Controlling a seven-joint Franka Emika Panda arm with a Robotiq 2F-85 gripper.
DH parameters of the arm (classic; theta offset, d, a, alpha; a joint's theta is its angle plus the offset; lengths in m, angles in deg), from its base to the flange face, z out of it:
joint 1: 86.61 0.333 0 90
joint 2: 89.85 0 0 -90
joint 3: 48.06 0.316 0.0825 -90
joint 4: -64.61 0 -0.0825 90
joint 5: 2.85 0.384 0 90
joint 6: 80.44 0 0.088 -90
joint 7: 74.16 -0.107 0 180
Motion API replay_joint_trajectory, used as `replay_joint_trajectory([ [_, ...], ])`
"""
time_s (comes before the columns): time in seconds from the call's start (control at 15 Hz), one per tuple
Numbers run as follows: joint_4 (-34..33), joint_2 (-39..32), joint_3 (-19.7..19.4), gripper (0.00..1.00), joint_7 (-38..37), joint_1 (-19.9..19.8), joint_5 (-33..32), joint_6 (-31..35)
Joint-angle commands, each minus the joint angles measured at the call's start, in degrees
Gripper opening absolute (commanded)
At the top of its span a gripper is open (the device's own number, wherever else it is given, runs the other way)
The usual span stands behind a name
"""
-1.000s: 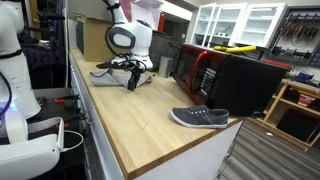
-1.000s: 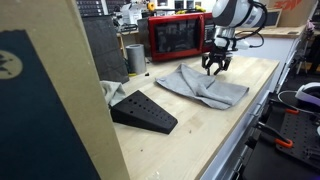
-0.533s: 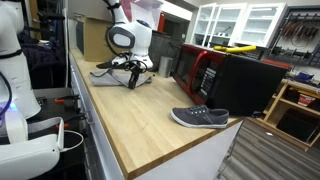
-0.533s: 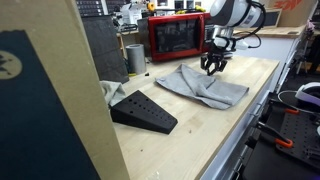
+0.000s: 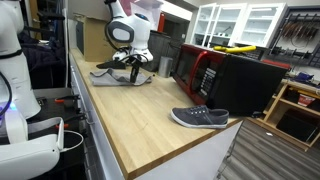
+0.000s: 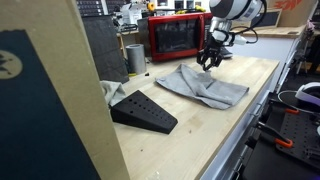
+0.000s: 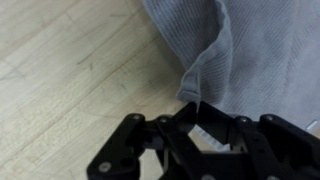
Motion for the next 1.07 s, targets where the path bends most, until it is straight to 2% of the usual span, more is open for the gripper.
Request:
replay_joint_trajectory([
  [0.0,1.0,7.4,0.5,0.03,0.9,1.2,2.7,-1.8],
  [0.27,-1.4,9.7,0.5,0.03,-0.2,3.5,5.9,-3.9],
  [0.67,-5.6,9.5,1.4,0.03,0.3,7.0,11.2,-8.0],
  [1.0,-9.2,8.8,2.8,0.03,-0.4,8.3,12.4,-9.7],
])
